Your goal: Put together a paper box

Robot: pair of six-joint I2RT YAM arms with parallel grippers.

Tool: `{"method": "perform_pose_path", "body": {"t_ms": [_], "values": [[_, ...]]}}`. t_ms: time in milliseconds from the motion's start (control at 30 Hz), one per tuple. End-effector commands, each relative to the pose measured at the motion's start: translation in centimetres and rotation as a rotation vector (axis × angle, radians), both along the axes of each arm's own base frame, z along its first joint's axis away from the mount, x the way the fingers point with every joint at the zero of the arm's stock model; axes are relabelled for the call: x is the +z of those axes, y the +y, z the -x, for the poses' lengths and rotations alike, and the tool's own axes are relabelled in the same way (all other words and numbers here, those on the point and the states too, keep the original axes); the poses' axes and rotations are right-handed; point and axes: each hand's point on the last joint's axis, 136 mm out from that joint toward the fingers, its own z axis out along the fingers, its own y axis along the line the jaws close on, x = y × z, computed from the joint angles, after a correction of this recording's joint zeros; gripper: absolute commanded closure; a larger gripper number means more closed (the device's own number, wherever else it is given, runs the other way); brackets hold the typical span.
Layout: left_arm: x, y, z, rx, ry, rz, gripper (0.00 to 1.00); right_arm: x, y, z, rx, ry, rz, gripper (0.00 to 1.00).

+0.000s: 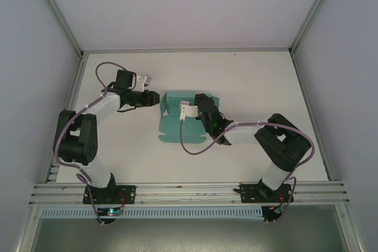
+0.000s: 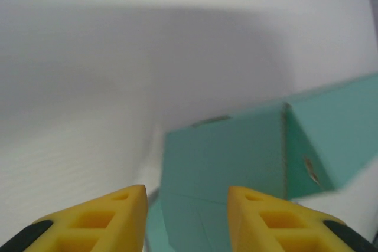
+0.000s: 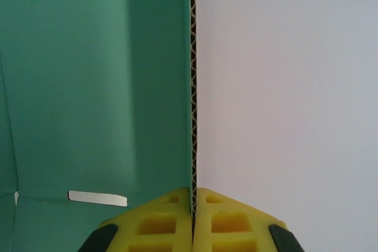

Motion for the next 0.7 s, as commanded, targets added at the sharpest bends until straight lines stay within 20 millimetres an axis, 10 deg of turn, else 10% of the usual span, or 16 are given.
{"method": "perform_pose_path", "body": {"t_ms": [0,667], "values": [[1.1,-1.7,1.0,-0.089,-0.093,0.021,0.6,0.1,0.4,-0.1,-0.02,0.003,-0.037,1.0],[-1.7,-3.1,1.9,-0.109,-0.348,-0.172,0.53,-3.4,0.0,1.8,0.017,0.064,0.058,1.0]]}}
